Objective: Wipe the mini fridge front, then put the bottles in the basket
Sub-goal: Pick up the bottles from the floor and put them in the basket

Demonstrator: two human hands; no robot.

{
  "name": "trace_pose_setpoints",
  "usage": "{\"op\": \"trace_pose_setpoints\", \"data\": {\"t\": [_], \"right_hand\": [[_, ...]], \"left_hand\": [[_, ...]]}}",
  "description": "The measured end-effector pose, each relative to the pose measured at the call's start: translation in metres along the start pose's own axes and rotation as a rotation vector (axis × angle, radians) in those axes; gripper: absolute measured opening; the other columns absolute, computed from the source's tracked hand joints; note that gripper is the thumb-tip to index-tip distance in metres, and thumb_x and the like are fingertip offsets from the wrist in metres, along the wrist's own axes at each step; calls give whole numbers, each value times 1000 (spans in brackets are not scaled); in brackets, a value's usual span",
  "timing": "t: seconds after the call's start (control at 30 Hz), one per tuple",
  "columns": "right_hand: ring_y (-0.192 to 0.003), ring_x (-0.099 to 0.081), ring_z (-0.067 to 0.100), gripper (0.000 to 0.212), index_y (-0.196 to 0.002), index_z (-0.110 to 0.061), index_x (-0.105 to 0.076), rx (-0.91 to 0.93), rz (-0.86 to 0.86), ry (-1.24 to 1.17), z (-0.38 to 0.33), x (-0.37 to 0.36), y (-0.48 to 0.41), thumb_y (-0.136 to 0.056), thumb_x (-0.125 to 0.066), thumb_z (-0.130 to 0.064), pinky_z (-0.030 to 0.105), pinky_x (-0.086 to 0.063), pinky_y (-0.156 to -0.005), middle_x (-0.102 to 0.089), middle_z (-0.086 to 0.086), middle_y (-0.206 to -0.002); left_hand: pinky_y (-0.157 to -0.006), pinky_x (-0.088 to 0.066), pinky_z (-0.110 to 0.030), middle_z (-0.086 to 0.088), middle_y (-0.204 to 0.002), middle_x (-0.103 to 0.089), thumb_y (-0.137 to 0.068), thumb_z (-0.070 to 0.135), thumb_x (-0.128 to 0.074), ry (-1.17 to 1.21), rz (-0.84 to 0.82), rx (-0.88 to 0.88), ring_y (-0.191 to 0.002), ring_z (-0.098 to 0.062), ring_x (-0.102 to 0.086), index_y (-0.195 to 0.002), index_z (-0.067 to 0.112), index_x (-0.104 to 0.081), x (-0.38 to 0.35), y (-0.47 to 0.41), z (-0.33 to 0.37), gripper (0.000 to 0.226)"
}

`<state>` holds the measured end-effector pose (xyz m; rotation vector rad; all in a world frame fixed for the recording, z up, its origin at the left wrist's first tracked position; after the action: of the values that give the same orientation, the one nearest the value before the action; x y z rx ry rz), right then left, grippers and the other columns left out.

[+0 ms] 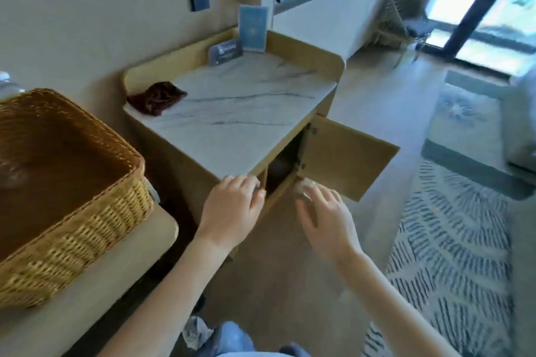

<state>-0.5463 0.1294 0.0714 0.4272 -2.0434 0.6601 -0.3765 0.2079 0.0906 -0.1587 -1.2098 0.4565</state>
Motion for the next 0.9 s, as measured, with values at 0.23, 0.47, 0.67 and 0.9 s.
{"op": "trace_pose_setpoints", "data": {"t": [0.23,0.47,0.67,0.9], "right_hand": [[-88,-67,32,32,-110,-8,-67,-346,80,162,121,58,126,-87,-57,-27,38,-57,-75,-72,9,-98],[-93,-66,29,46,-116,-7,-66,-497,161,162,174,91,159,-91,-42,-38,39,-57,-80,-71,10,-103],[-93,-67,27,47,-116,-6,-66,-542,207,170,212,102,141,-91,-41,-37,36,-56,-78,-71,10,-101],[-89,-67,25,44,-113,-6,-67,-569,147,208,286,83,77,-90,-43,-35,36,-58,-72,-71,9,-98]], "left_hand": [[-69,-55,-26,3,-95,-71,-95,32,-58,71,-208,-175,-85,-15,-64,-102,19,-70,-93,34,115,20],[-64,-57,-36,1,-91,-69,-94,41,-36,87,-240,-320,-83,-21,-63,-97,16,-69,-119,6,179,41],[-65,-53,-36,0,-88,-68,-92,42,-35,100,-257,-364,-81,-25,-62,-93,14,-68,-160,-36,199,43],[-63,-52,-34,1,-84,-67,-92,40,-36,94,-303,-377,-77,-23,-61,-91,14,-68,-244,-104,202,41]]}}
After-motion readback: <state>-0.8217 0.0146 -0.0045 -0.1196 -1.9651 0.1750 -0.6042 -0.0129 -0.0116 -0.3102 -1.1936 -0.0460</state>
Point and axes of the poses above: each hand's wrist, its own y-axis away from the middle knuckle, its own x-axis out of the back of the hand, z = x × y, the point moved 7 cm from there along -y, towards the middle knuckle
